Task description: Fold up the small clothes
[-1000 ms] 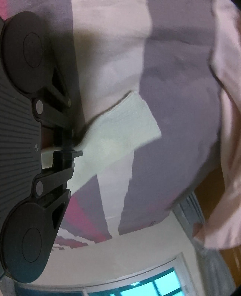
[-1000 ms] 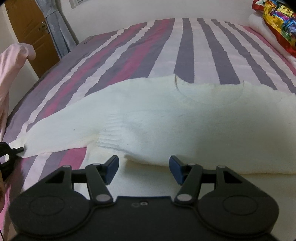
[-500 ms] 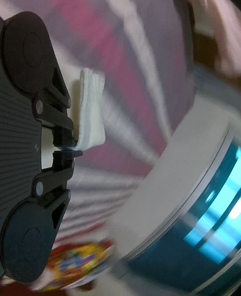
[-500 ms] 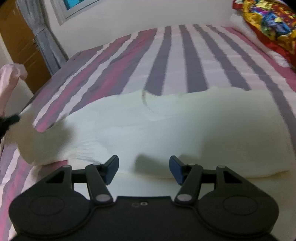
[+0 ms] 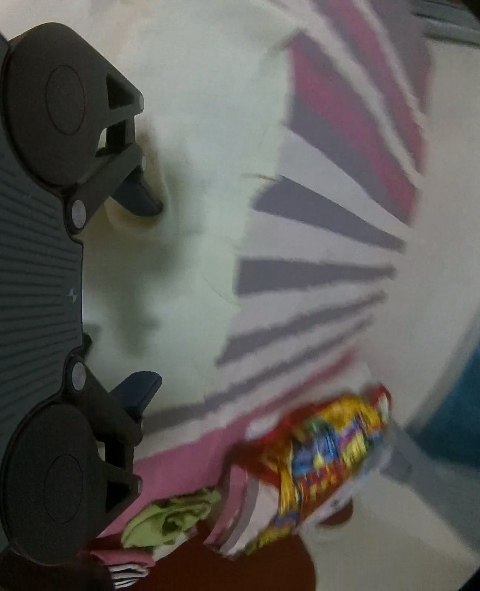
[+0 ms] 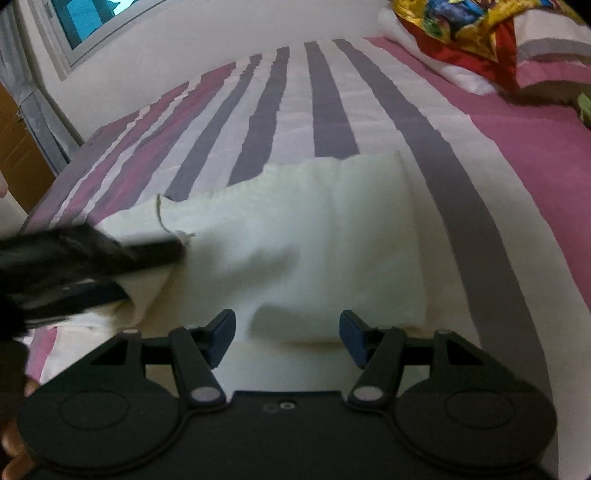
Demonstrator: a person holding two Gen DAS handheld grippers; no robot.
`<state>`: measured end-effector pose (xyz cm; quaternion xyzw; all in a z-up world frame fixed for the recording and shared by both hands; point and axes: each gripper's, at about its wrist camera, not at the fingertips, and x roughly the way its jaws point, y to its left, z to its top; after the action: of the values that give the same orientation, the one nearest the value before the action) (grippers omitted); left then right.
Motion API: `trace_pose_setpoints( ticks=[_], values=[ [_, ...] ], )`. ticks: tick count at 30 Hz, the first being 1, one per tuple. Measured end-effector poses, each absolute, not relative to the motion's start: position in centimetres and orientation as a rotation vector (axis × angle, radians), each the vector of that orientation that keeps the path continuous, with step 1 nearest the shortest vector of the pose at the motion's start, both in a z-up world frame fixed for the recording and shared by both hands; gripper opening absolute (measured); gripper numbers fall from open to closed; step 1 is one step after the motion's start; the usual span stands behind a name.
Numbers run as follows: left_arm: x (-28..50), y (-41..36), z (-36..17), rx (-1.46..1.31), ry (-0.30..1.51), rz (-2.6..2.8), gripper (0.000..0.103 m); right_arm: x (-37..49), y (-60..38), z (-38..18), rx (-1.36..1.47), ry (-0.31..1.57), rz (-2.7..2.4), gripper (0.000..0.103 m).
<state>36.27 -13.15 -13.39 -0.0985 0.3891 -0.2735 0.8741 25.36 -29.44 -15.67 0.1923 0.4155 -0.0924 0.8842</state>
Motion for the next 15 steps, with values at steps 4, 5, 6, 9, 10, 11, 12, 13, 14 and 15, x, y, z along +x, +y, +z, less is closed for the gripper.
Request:
trace_pose_setpoints(
  ticks=[4,5,6,9,10,11,12,13,14,15],
  values=[
    [37.2,-11.6,-11.3,-0.223,0.800,-0.560,0.090,25.3,-28.9,-15.8,0.407,0.853,-0.180,0.062],
    [37.6,-10.5,-11.3,-0.249,0.805,-0.529,0.090,25.3,-28.5,-15.7,0.402,0.847,-0.169,0.062],
    [38.1,-9.0,-11.4,-0.282,0.812,-0.493,0.090,25.5,-27.8,-15.6,0.386,0.842,-0.154,0.062],
    [39.2,-4.2,-11.7,-0.330,0.809,-0.365,0.090,26.1,-25.5,-15.0,0.329,0.829,-0.105,0.062],
    [39.6,-2.6,-12.1,-0.328,0.808,-0.319,0.090,26.5,-24.6,-14.8,0.312,0.821,-0.088,0.062],
    [39.9,-1.3,-12.6,-0.332,0.810,-0.288,0.090,27.0,-24.0,-14.8,0.301,0.820,-0.077,0.062],
    [40.2,0.2,-13.0,-0.336,0.817,-0.253,0.090,27.5,-23.2,-14.8,0.286,0.820,-0.065,0.062],
    [40.5,0.9,-13.7,-0.336,0.826,-0.224,0.090,28.0,-22.3,-14.8,0.265,0.823,-0.050,0.062],
    [40.7,1.9,-14.4,-0.342,0.837,-0.200,0.090,28.5,-21.4,-14.9,0.235,0.825,-0.044,0.062],
    [40.9,2.7,-15.2,-0.353,0.850,-0.186,0.090,28.7,-20.5,-14.9,0.198,0.825,-0.037,0.062]
  ],
)
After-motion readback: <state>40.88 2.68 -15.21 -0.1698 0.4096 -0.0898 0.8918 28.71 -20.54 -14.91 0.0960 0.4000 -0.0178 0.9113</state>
